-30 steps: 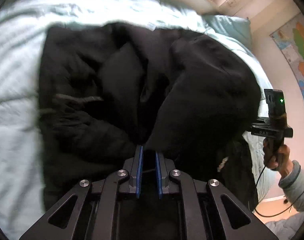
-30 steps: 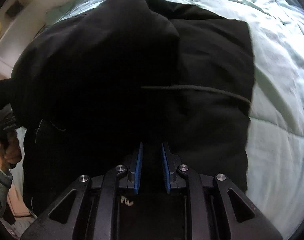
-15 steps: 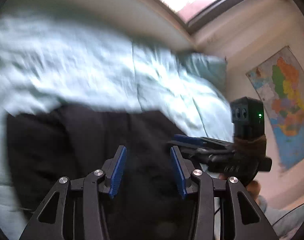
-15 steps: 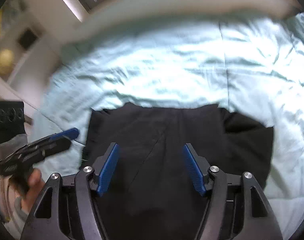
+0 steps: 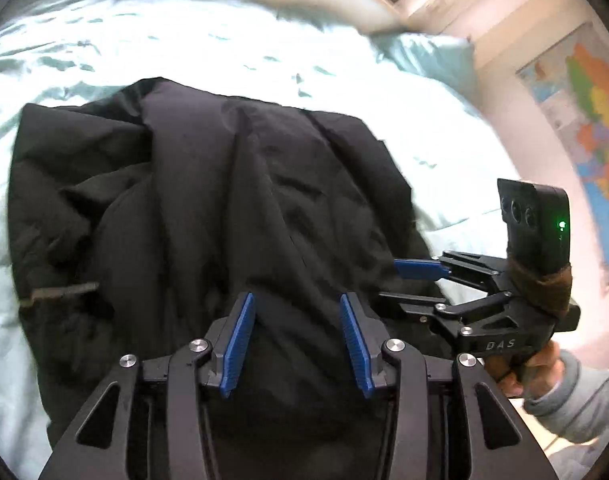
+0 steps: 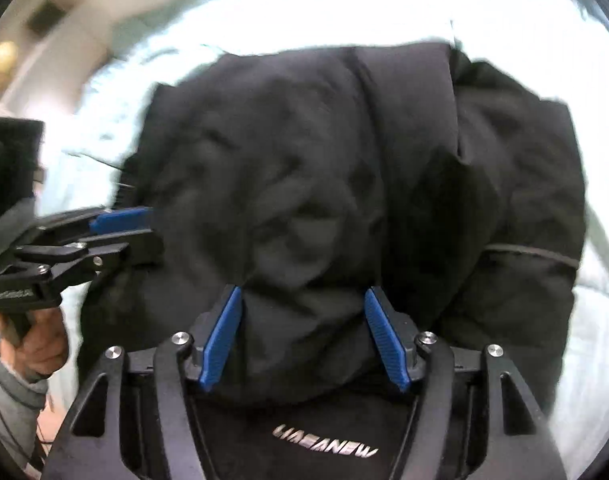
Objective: Fold large clothes
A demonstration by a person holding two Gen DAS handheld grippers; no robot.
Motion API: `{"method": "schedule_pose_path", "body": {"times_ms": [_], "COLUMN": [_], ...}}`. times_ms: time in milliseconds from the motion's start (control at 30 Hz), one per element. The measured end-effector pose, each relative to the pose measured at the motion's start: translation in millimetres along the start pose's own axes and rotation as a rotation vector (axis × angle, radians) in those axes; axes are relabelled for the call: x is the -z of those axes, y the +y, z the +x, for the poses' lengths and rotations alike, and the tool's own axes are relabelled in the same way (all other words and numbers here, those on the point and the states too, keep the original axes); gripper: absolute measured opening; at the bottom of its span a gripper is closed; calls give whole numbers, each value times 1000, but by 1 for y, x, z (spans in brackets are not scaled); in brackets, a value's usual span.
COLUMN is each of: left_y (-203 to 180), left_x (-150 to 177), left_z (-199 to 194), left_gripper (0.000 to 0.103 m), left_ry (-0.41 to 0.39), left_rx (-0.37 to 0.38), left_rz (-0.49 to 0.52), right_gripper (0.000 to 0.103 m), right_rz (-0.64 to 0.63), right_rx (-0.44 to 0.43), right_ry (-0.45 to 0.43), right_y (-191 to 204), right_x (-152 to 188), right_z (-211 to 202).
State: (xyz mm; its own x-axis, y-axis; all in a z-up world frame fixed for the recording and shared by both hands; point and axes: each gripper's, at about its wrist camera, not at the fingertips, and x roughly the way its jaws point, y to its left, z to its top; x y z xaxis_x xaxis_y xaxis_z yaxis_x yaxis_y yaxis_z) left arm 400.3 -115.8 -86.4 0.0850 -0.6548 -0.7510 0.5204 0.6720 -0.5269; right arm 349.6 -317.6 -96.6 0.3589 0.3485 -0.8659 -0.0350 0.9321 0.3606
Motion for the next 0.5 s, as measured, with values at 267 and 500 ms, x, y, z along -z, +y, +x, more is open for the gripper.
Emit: {"method": "schedule_pose_path", "body": {"times_ms": [267, 500], "left_y": [20, 24], "left_x": [32, 94], "left_z": [19, -101], "left_gripper": [46, 58], "left_ry": [125, 40], "left_rx": [-51, -174], "left_rz": [-78, -142], "right_gripper": [67, 67], "right_rz": [42, 74], "right_rx": [76, 95], "right_ry": [111, 32], "right_y": [1, -13], "right_x": [18, 73], "right_z": [45, -51]}}
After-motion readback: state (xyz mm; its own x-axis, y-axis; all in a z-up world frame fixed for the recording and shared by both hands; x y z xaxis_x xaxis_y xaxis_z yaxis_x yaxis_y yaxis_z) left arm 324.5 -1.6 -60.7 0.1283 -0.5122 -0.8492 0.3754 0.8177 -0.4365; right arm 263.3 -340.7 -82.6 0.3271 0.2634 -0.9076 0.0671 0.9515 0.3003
